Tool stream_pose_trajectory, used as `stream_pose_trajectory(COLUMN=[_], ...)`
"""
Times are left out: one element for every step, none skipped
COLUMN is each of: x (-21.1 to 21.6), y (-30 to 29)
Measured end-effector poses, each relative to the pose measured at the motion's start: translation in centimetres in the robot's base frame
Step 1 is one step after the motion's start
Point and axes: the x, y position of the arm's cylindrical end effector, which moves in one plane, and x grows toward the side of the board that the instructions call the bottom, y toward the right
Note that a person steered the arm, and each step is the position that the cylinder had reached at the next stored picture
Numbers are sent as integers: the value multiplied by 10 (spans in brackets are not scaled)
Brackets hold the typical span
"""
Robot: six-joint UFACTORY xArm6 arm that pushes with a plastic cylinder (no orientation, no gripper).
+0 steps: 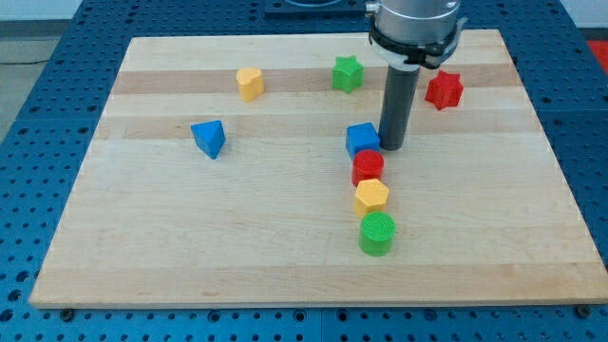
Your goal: Place the red star above the blue cube
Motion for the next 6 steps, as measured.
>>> stream_pose_trajectory(x=[0, -8, -33, -73, -103, -105], y=[37, 96, 129, 128, 119, 97])
